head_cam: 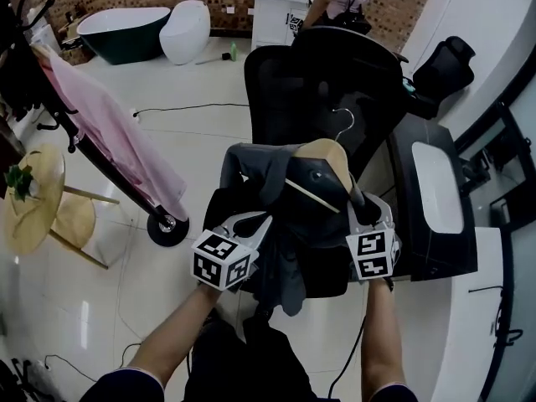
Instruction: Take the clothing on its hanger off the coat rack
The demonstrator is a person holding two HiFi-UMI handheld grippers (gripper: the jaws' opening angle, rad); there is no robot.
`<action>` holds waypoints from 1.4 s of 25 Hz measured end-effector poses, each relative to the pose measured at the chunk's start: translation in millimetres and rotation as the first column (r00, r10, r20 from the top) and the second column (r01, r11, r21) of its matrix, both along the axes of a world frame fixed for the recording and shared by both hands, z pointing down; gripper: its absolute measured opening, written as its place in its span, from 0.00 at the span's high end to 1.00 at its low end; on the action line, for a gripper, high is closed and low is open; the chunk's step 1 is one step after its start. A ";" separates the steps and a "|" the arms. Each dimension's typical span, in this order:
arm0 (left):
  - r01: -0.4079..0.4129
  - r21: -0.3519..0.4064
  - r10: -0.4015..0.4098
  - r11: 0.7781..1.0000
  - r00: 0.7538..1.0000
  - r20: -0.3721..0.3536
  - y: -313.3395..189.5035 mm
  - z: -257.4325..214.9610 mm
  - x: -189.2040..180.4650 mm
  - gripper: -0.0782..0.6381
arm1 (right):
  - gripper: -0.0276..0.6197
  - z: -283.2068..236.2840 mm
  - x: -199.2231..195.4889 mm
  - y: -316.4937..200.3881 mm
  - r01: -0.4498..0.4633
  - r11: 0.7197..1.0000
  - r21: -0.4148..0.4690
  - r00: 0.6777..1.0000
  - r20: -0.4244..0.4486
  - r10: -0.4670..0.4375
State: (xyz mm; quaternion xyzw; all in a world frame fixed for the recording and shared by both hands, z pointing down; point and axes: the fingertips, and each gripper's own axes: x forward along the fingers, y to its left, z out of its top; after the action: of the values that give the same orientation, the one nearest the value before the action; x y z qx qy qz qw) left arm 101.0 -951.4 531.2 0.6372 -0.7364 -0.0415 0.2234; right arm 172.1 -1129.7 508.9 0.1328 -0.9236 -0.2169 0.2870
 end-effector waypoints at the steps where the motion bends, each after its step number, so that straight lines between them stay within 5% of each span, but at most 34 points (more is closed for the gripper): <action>1: 0.003 -0.008 -0.003 1.000 1.000 -0.008 0.7 5.6 1.2 0.87 | 0.80 11.0 -1.1 0.6 0.002 1.000 -0.014 1.000 -0.013 -0.002; 15: 0.021 -0.072 -0.028 0.997 0.996 -0.088 -0.5 74.6 10.5 0.87 | 0.80 167.9 -16.5 -6.0 -0.062 0.981 -0.184 0.986 -0.164 0.032; 24: 0.030 -0.112 -0.045 0.993 0.990 -0.135 0.3 111.6 17.1 0.87 | 0.80 264.4 -21.1 4.9 -0.136 0.938 -0.320 0.964 -0.259 0.052; 31: 0.031 -0.127 -0.049 0.991 0.989 -0.139 -2.4 114.7 17.6 0.87 | 0.68 282.2 -14.7 5.8 -0.144 0.931 -0.334 0.951 -0.306 0.037; 35: 0.031 -0.111 -0.045 0.993 0.991 -0.124 -10.9 102.1 13.4 0.87 | 0.67 246.5 -17.9 1.2 -0.125 0.924 -0.361 0.976 -0.211 0.050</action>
State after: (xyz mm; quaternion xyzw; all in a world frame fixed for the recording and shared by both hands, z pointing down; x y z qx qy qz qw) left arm 114.3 -962.3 633.3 0.6061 -0.7339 -0.0459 0.3031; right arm 154.2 -1128.5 755.4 0.0951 -0.9079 -0.0367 0.4067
